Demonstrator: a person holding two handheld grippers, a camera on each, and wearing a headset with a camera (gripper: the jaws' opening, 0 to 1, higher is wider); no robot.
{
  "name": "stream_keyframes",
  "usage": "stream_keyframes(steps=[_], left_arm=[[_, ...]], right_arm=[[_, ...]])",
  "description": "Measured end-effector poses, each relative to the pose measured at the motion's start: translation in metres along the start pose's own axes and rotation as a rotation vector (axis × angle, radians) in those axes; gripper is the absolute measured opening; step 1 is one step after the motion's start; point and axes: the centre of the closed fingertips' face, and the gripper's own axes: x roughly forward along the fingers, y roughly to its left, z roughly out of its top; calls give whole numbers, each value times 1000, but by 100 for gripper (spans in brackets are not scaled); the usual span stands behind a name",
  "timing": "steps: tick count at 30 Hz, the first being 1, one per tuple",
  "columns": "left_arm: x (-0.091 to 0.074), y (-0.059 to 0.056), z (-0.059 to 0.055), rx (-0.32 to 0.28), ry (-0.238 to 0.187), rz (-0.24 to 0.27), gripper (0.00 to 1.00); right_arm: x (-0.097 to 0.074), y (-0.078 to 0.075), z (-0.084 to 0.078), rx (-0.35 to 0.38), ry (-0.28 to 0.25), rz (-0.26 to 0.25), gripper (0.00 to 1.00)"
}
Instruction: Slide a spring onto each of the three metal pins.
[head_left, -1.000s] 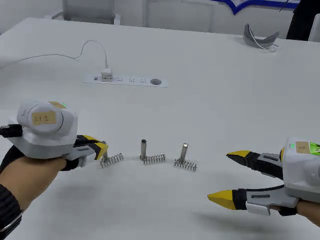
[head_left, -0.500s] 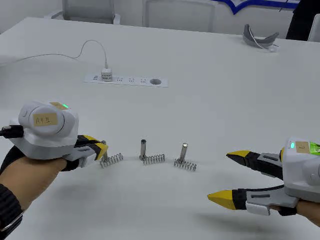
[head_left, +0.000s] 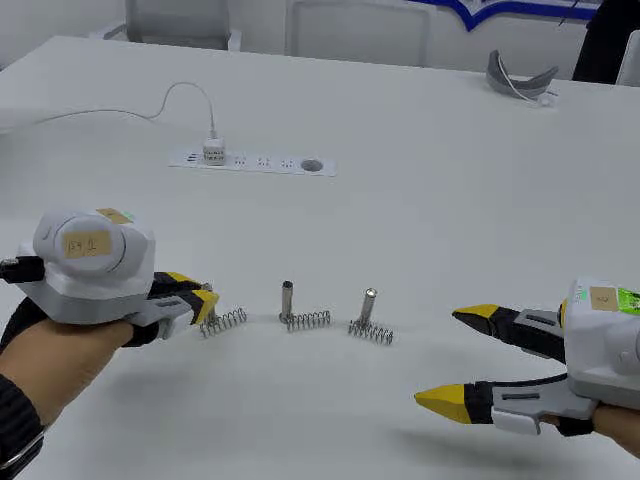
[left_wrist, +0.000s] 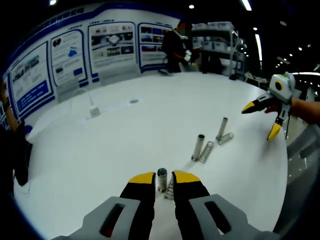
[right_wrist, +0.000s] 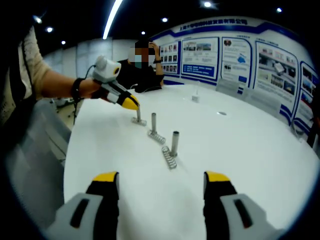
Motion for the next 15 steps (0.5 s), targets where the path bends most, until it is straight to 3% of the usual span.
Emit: stream_keyframes(steps=[15], left_arm=[[-9,0,0,-6,-36,-3,27]], right_arm=[[0,0,0,-2,1,-1,70]])
